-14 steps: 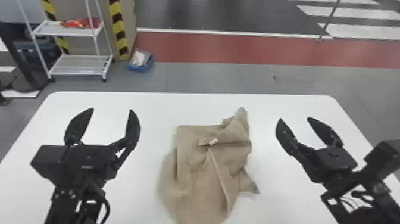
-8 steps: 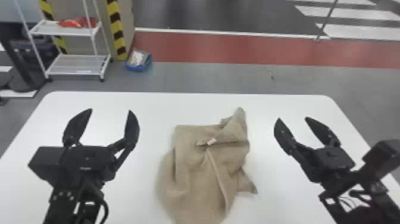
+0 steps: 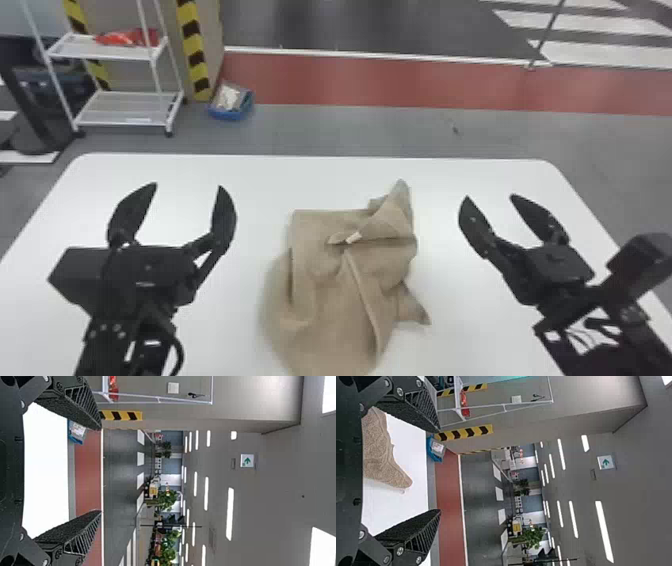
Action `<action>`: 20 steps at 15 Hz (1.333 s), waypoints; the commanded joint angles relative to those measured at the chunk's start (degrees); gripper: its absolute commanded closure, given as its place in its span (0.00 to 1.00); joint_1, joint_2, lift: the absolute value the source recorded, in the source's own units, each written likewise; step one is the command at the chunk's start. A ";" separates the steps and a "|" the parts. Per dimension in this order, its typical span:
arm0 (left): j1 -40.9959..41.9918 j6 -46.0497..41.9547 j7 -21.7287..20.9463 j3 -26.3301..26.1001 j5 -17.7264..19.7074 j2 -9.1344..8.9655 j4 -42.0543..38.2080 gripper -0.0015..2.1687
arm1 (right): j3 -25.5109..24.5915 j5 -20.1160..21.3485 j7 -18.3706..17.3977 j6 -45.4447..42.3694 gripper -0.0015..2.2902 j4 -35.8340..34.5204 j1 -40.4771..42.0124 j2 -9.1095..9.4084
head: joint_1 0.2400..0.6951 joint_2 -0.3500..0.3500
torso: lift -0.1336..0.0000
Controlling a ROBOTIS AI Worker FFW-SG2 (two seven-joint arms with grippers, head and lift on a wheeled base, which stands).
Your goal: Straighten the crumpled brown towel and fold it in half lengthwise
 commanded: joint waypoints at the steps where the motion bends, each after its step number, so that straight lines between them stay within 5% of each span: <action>1: -0.09 -0.18 0.00 -0.03 0.00 0.09 0.53 0.07 | 0.34 0.27 0.00 0.13 0.08 0.32 -0.37 0.05 | 1.00 0.36 | 0.07; 6: -0.35 -1.05 -0.09 0.06 0.18 0.71 2.64 0.07 | 5.79 3.61 0.35 4.88 0.10 4.19 -4.94 0.05 | 1.00 0.39 | 0.07; 12: 0.00 -3.69 -0.09 0.59 0.53 1.32 2.82 0.07 | 20.38 15.65 -0.18 24.04 0.14 11.75 -18.91 -0.97 | 1.00 0.58 | 0.07; 20: -0.09 -3.69 -0.09 0.50 0.62 1.32 2.99 0.07 | 22.23 21.62 -0.62 29.14 0.14 12.54 -18.30 -0.97 | 1.00 0.66 | 0.07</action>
